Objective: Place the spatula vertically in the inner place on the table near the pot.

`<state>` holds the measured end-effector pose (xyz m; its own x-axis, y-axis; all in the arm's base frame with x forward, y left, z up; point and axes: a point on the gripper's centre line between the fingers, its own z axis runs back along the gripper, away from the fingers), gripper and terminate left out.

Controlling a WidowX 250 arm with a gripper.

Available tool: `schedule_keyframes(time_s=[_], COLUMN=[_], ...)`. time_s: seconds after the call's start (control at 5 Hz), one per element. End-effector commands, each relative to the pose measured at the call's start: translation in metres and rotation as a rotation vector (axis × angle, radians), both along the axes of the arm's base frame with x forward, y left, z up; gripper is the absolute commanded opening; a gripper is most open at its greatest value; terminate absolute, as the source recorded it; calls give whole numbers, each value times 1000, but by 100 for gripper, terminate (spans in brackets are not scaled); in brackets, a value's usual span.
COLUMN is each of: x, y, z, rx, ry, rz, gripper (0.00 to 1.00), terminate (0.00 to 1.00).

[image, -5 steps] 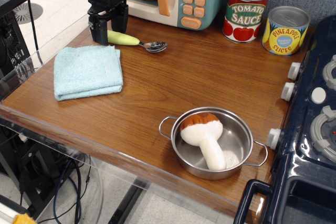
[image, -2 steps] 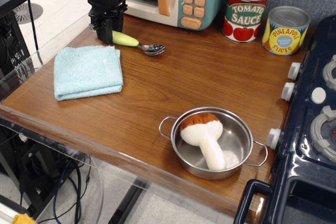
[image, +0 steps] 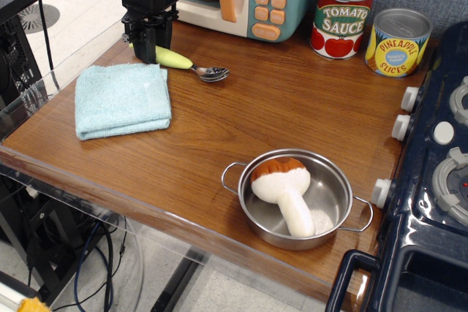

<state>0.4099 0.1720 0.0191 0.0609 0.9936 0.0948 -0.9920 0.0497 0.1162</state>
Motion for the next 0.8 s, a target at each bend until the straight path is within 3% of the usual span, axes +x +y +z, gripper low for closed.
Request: schedule_keyframes(time_s=[0.0,0.4,0.6], x=[10,-11,-13], y=[-30,-99,-137], z=[92,113,107], rx=[49,51,54], ry=[-150,-208,-186], rz=[-180,-454,-667], gripper=[0,0,0], terminate=[0,0,0])
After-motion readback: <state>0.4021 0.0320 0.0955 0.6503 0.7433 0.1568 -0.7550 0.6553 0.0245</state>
